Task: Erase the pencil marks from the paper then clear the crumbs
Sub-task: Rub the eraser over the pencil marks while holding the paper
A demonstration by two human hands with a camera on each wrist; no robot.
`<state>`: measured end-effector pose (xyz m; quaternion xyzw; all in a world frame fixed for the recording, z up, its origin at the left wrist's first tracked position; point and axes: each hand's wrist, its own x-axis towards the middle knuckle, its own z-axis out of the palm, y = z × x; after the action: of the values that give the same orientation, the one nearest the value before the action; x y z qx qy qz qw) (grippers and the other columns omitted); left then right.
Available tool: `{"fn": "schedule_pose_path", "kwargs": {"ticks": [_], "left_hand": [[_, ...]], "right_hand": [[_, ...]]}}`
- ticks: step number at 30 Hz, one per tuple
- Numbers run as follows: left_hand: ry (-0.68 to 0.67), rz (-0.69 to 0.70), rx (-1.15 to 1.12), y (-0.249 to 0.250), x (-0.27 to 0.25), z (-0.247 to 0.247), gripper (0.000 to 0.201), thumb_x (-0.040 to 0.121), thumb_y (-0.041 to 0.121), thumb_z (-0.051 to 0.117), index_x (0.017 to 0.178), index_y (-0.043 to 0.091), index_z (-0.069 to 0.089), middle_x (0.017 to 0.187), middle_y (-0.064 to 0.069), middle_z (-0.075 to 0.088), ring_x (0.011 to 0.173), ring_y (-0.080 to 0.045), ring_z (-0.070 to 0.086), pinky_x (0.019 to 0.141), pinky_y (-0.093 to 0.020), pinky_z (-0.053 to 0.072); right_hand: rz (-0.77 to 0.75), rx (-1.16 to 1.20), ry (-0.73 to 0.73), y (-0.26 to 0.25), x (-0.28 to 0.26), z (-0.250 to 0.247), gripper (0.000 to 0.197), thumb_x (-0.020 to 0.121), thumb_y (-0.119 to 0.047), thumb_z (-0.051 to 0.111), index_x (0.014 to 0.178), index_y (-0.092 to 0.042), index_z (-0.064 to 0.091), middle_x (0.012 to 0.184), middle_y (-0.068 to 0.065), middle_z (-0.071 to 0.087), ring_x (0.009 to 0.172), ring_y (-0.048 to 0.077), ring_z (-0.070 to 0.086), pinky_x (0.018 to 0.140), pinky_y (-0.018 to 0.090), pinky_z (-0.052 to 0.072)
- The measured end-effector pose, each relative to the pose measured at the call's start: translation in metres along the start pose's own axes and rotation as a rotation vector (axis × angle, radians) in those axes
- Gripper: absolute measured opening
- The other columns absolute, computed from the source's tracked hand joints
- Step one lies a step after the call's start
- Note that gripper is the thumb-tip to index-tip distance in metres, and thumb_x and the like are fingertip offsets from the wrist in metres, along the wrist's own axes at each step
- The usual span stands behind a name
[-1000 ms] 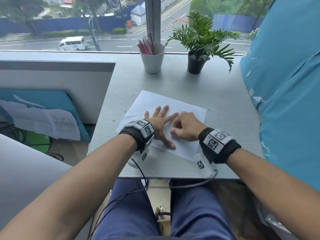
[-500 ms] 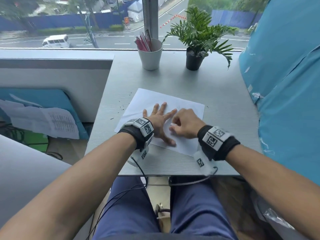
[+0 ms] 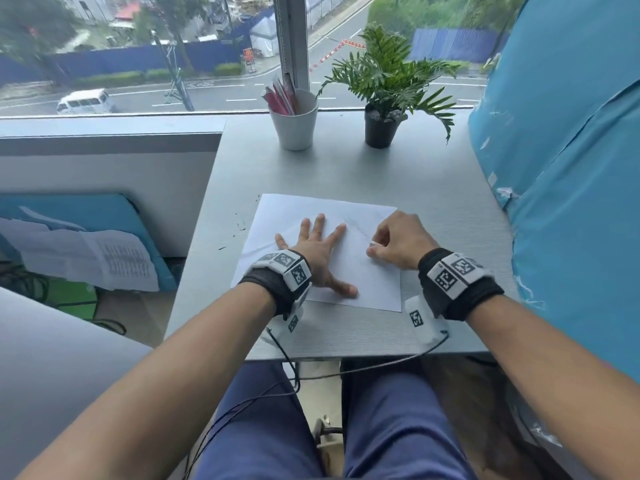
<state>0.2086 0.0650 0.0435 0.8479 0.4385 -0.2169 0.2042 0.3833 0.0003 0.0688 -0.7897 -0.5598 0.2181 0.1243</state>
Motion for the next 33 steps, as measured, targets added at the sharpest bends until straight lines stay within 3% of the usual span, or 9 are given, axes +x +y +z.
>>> {"fn": "schedule_pose_path", "kwargs": {"ticks": [5, 8, 11, 14, 18, 22, 26, 30, 33], "left_hand": [[0.147, -0.083, 0.251, 0.01, -0.003, -0.002, 0.146, 0.06, 0.102, 0.031, 0.156, -0.003, -0.003, 0.164, -0.023, -0.007, 0.151, -0.036, -0.016, 0.109, -0.07, -0.018], [0.175, -0.037, 0.272, 0.004, 0.002, -0.016, 0.135, 0.068, 0.095, 0.04, 0.154, -0.005, 0.012, 0.164, -0.023, 0.004, 0.152, -0.036, -0.006, 0.111, -0.07, -0.015], [0.167, 0.187, 0.078, -0.007, 0.013, -0.027, 0.122, 0.068, 0.072, 0.073, 0.157, 0.01, 0.017, 0.167, -0.011, 0.001, 0.154, -0.027, 0.001, 0.119, -0.061, -0.002], [0.054, 0.332, -0.034, -0.016, 0.02, -0.029, 0.12, 0.069, 0.059, 0.081, 0.16, 0.032, 0.007, 0.167, -0.001, -0.009, 0.153, -0.022, -0.009, 0.12, -0.059, -0.002], [0.014, 0.273, -0.016, -0.021, 0.029, -0.027, 0.124, 0.068, 0.067, 0.078, 0.157, 0.041, -0.004, 0.164, 0.004, -0.023, 0.15, -0.022, -0.022, 0.116, -0.062, -0.012], [-0.006, 0.216, -0.016, -0.018, 0.029, -0.021, 0.13, 0.063, 0.072, 0.077, 0.155, 0.043, -0.01, 0.162, 0.006, -0.029, 0.149, -0.021, -0.026, 0.114, -0.069, -0.009], [0.028, 0.175, -0.05, -0.016, 0.028, -0.016, 0.129, 0.062, 0.074, 0.076, 0.155, 0.046, -0.008, 0.163, 0.007, -0.027, 0.149, -0.022, -0.025, 0.113, -0.07, -0.01], [0.025, 0.158, -0.056, -0.015, 0.028, -0.012, 0.132, 0.06, 0.076, 0.076, 0.154, 0.046, -0.012, 0.161, 0.008, -0.03, 0.148, -0.022, -0.028, 0.112, -0.07, -0.012], [0.026, 0.143, -0.059, -0.013, 0.027, -0.014, 0.13, 0.061, 0.075, 0.076, 0.155, 0.046, -0.01, 0.162, 0.007, -0.028, 0.149, -0.022, -0.026, 0.112, -0.072, -0.009]], "right_hand": [[0.02, -0.012, 0.076, -0.003, 0.015, 0.005, 0.009, 0.077, -0.022, 0.077, 0.08, -0.014, 0.075, 0.09, 0.006, 0.072, 0.087, 0.021, 0.066, 0.077, 0.026, 0.051], [-0.009, -0.043, 0.063, -0.016, 0.024, 0.008, 0.007, 0.077, -0.02, 0.077, 0.079, -0.015, 0.072, 0.092, 0.01, 0.07, 0.086, 0.025, 0.067, 0.072, 0.024, 0.047], [-0.036, -0.027, 0.047, -0.022, 0.033, 0.012, 0.009, 0.076, -0.022, 0.077, 0.08, -0.016, 0.072, 0.093, 0.01, 0.07, 0.086, 0.025, 0.067, 0.071, 0.022, 0.045], [-0.028, -0.014, 0.032, -0.02, 0.039, 0.006, 0.013, 0.077, -0.026, 0.077, 0.083, -0.014, 0.075, 0.095, 0.008, 0.07, 0.089, 0.023, 0.066, 0.069, 0.022, 0.043], [-0.001, 0.043, 0.116, -0.022, 0.031, 0.013, 0.013, 0.08, -0.025, 0.075, 0.081, -0.012, 0.074, 0.089, 0.006, 0.07, 0.088, 0.022, 0.064, 0.072, 0.021, 0.043], [-0.091, 0.073, -0.066, -0.036, 0.015, 0.024, 0.015, 0.076, -0.026, 0.078, 0.067, -0.017, 0.07, 0.067, -0.007, 0.057, 0.063, 0.009, 0.053, 0.057, 0.017, 0.037], [0.047, 0.162, 0.074, -0.022, 0.031, 0.005, 0.014, 0.074, -0.023, 0.076, 0.073, -0.01, 0.078, 0.071, 0.003, 0.072, 0.069, 0.014, 0.065, 0.059, 0.017, 0.042], [-0.08, 0.105, -0.09, -0.03, 0.013, 0.017, 0.021, 0.075, -0.023, 0.076, 0.057, -0.015, 0.068, 0.055, -0.004, 0.061, 0.05, 0.007, 0.053, 0.045, 0.013, 0.035], [0.043, 0.152, 0.059, -0.013, 0.025, 0.002, 0.015, 0.073, -0.027, 0.078, 0.07, -0.013, 0.077, 0.068, -0.001, 0.071, 0.066, 0.01, 0.064, 0.058, 0.017, 0.044]]}}
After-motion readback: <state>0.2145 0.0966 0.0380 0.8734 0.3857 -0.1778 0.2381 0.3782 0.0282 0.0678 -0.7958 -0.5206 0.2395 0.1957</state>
